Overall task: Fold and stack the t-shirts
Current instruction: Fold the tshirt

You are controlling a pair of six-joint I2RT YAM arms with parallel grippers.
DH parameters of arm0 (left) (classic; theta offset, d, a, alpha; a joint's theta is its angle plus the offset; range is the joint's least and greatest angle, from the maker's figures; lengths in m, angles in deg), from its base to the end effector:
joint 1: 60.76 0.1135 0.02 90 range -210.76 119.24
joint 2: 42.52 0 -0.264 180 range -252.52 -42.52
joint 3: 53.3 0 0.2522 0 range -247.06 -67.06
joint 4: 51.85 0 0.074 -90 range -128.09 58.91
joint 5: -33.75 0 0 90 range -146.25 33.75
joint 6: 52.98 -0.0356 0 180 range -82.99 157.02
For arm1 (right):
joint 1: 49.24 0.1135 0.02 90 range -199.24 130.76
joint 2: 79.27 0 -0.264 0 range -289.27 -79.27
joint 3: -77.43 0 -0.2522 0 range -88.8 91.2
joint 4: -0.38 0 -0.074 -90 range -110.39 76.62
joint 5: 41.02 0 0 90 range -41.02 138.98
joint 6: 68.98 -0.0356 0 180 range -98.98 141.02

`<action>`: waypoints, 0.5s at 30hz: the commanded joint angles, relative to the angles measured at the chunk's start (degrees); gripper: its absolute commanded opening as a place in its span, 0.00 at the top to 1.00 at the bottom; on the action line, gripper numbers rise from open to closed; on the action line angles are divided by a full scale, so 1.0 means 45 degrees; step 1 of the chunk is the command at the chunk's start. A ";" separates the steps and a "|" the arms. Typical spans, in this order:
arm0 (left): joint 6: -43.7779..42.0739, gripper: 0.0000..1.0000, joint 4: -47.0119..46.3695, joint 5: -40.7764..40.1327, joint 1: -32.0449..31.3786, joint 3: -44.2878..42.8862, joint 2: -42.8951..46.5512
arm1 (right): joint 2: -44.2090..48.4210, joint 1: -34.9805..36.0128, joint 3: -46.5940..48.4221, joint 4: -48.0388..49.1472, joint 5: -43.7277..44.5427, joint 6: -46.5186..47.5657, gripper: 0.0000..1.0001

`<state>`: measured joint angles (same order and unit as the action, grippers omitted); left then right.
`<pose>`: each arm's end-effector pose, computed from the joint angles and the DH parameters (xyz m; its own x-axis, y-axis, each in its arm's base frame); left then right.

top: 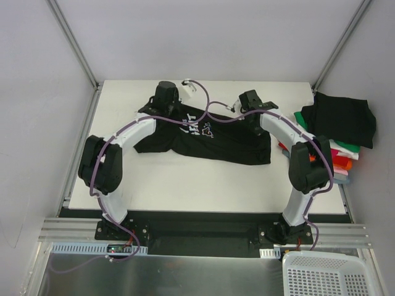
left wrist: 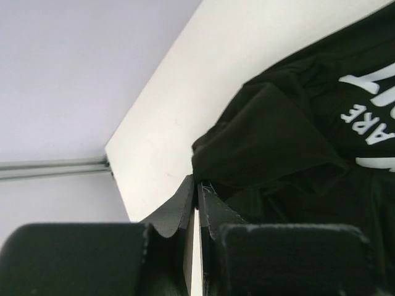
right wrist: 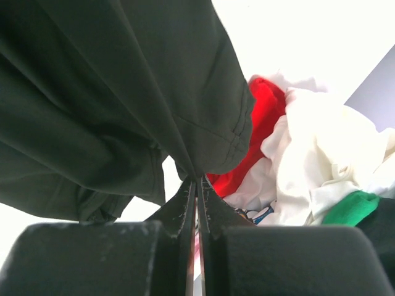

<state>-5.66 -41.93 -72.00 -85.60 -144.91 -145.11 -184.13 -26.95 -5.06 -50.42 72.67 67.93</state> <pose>0.3909 -0.1703 0.2845 -0.1199 0.7745 -0.6211 0.3475 0.6188 0.7045 0.3701 0.1362 0.2459 -0.4265 -0.8976 -0.1113 -0.6772 0.3985 -0.6185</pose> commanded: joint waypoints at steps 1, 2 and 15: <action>-0.0301 1.00 -0.0319 -0.0621 0.0383 0.0091 0.1252 | 0.0860 0.0009 -0.0270 -0.0246 0.0421 -0.0152 0.99; -0.0418 1.00 -0.0319 -0.0680 0.0441 0.0150 0.1331 | 0.0880 -0.0010 -0.0386 -0.0246 0.0440 -0.0114 0.99; -0.1239 1.00 -0.0319 -0.0954 0.1086 0.1712 0.2972 | 0.1310 -0.0420 -0.1207 -0.0109 0.0792 0.0082 0.99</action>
<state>-9.42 -42.08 -74.84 -81.93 -139.14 -135.93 -181.95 -27.98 -9.78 -50.42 74.30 68.13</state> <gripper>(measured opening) 0.009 0.018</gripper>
